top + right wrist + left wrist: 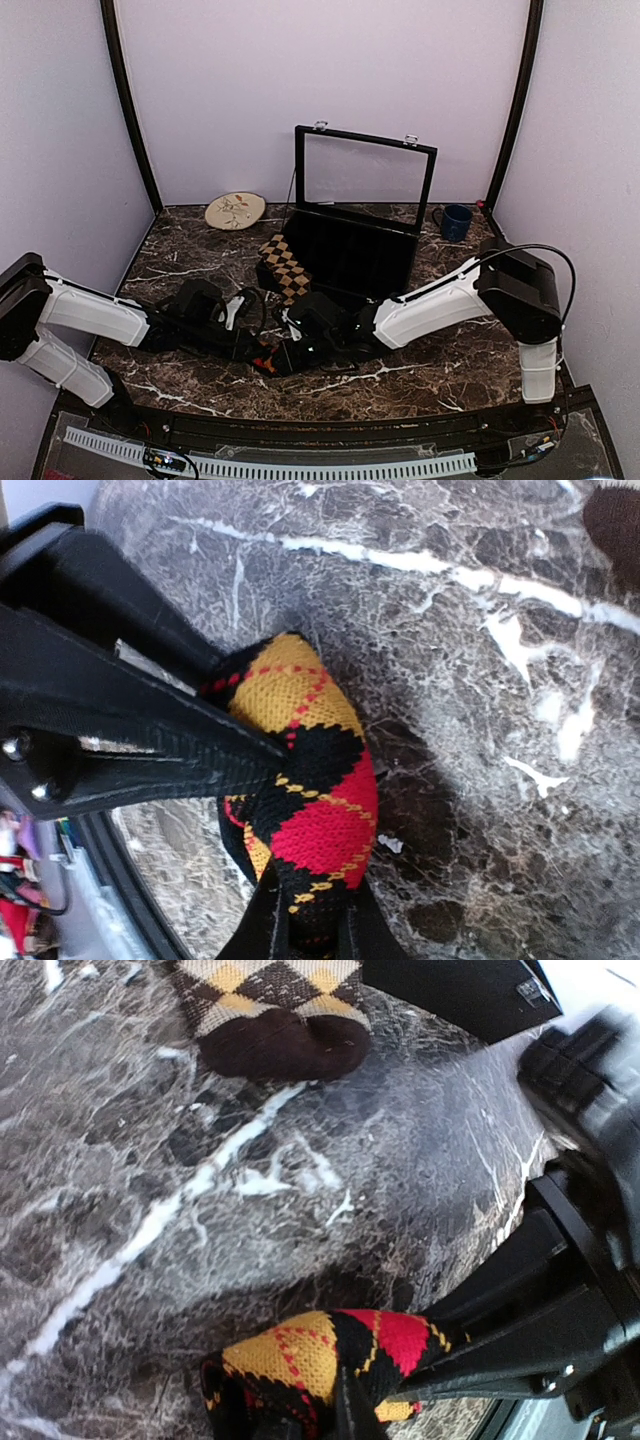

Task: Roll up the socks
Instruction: Roll the sock at the center of the board, then pick up the sock from the center of the board, then place the sock in the storage box.

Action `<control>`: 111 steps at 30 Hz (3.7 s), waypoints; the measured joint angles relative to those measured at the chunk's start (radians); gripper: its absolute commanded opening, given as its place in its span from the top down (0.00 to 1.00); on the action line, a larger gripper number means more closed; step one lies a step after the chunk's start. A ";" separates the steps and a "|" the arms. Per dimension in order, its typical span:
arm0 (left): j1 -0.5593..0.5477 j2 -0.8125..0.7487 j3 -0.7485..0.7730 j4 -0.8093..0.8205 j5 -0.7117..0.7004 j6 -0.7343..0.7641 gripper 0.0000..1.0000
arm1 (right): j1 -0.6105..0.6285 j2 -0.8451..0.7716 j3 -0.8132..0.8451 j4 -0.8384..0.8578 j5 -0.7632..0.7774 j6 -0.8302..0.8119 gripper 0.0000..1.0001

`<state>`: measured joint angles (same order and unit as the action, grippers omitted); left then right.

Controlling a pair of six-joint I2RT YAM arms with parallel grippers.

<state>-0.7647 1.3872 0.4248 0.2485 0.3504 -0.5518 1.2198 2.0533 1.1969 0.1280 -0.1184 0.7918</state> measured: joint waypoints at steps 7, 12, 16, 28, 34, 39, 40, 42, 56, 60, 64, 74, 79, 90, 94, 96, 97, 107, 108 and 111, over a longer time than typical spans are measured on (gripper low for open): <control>-0.001 -0.079 0.008 -0.106 -0.046 -0.042 0.60 | 0.072 0.016 0.105 -0.164 0.195 -0.143 1.00; -0.001 -0.157 0.041 -0.187 -0.091 -0.080 0.58 | 0.137 0.040 0.177 -0.267 0.373 -0.238 1.00; -0.001 -0.184 0.058 -0.229 -0.124 -0.107 0.58 | 0.178 0.042 0.186 -0.321 0.488 -0.283 1.00; 0.043 -0.191 0.163 -0.366 -0.196 -0.175 0.59 | 0.193 -0.024 0.204 -0.506 0.680 -0.328 1.00; 0.063 -0.194 0.177 -0.379 -0.201 -0.193 0.60 | 0.155 -0.117 0.287 -0.603 0.729 -0.321 1.00; 0.072 -0.198 0.177 -0.382 -0.202 -0.197 0.60 | 0.093 -0.188 0.346 -0.667 0.761 -0.312 1.00; 0.073 -0.199 0.178 -0.382 -0.202 -0.197 0.60 | 0.061 -0.200 0.353 -0.674 0.769 -0.312 1.00; 0.076 -0.201 0.178 -0.383 -0.202 -0.197 0.60 | 0.024 -0.216 0.361 -0.688 0.777 -0.313 1.00; 0.102 -0.204 0.206 -0.398 -0.202 -0.191 0.61 | -0.263 -0.167 0.389 -0.668 0.761 -0.414 1.00; 0.110 -0.202 0.211 -0.400 -0.202 -0.189 0.61 | -0.314 -0.102 0.411 -0.651 0.732 -0.451 1.00; 0.114 -0.194 0.211 -0.399 -0.203 -0.189 0.61 | -0.353 -0.050 0.413 -0.648 0.705 -0.483 1.00; 0.121 -0.185 0.211 -0.393 -0.203 -0.189 0.61 | -0.406 0.011 0.433 -0.653 0.629 -0.536 1.00; 0.128 -0.183 0.211 -0.391 -0.203 -0.189 0.62 | -0.417 0.046 0.456 -0.673 0.600 -0.548 1.00; 0.135 -0.164 0.211 -0.377 -0.201 -0.186 0.62 | -0.436 0.064 0.466 -0.719 0.578 -0.547 1.00; 0.135 -0.148 0.212 -0.374 -0.196 -0.184 0.62 | -0.444 0.064 0.465 -0.737 0.564 -0.546 1.00; 0.140 -0.137 0.214 -0.368 -0.192 -0.182 0.62 | -0.447 0.064 0.466 -0.748 0.559 -0.547 1.00; 0.144 -0.132 0.214 -0.367 -0.189 -0.182 0.62 | -0.449 0.064 0.466 -0.754 0.555 -0.547 1.00; 0.178 -0.106 0.215 -0.346 -0.182 -0.174 0.62 | -0.458 0.103 0.531 -0.826 0.515 -0.557 1.00; 0.179 -0.105 0.216 -0.346 -0.181 -0.174 0.62 | -0.459 0.113 0.545 -0.837 0.511 -0.560 1.00; 0.180 -0.098 0.221 -0.346 -0.176 -0.174 0.62 | -0.463 0.145 0.583 -0.863 0.500 -0.568 1.00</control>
<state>-0.5846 1.2888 0.6456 -0.0978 0.1741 -0.7254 0.7567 2.1983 1.7798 -0.7353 0.3817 0.2237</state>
